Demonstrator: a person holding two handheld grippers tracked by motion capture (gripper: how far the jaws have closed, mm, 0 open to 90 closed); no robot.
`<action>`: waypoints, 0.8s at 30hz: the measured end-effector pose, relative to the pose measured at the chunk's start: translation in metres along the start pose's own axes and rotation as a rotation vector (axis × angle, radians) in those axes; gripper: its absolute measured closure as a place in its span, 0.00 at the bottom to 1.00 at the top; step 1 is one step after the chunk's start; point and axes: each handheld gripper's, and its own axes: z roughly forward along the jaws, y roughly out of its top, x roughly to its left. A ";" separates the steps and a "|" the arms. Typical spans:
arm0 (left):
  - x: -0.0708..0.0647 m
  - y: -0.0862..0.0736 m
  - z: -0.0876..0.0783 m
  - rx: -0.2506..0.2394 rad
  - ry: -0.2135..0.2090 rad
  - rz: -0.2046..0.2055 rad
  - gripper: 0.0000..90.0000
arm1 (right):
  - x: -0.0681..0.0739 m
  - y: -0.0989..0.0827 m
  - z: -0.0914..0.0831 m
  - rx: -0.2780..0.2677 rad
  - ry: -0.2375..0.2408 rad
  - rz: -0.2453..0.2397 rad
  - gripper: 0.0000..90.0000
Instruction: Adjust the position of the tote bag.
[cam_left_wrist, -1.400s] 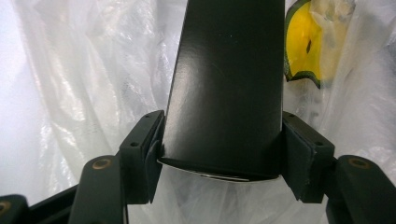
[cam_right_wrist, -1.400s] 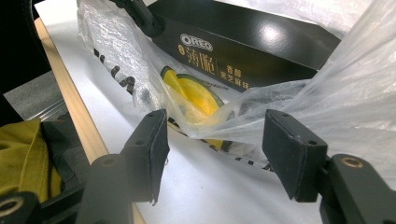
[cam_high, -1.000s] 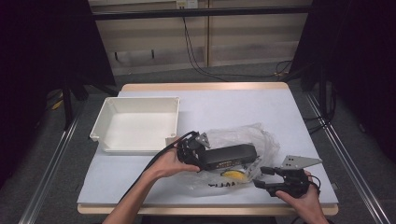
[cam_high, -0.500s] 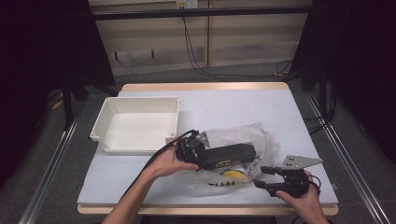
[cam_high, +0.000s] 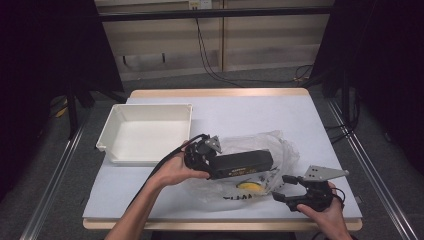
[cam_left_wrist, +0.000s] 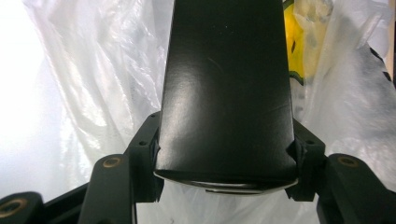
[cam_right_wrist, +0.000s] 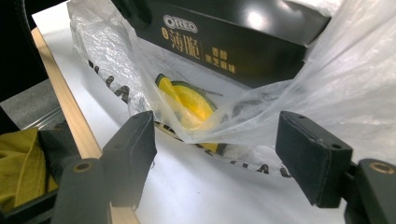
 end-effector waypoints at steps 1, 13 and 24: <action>0.001 0.000 -0.003 0.000 -0.003 0.010 0.48 | -0.001 0.000 0.000 0.000 -0.001 -0.001 0.31; 0.004 -0.004 -0.031 -0.040 -0.010 0.015 0.48 | -0.001 0.000 0.000 -0.002 -0.001 0.004 0.31; 0.010 -0.009 -0.056 -0.102 -0.021 0.014 0.48 | -0.002 0.000 -0.001 -0.008 0.000 0.003 0.31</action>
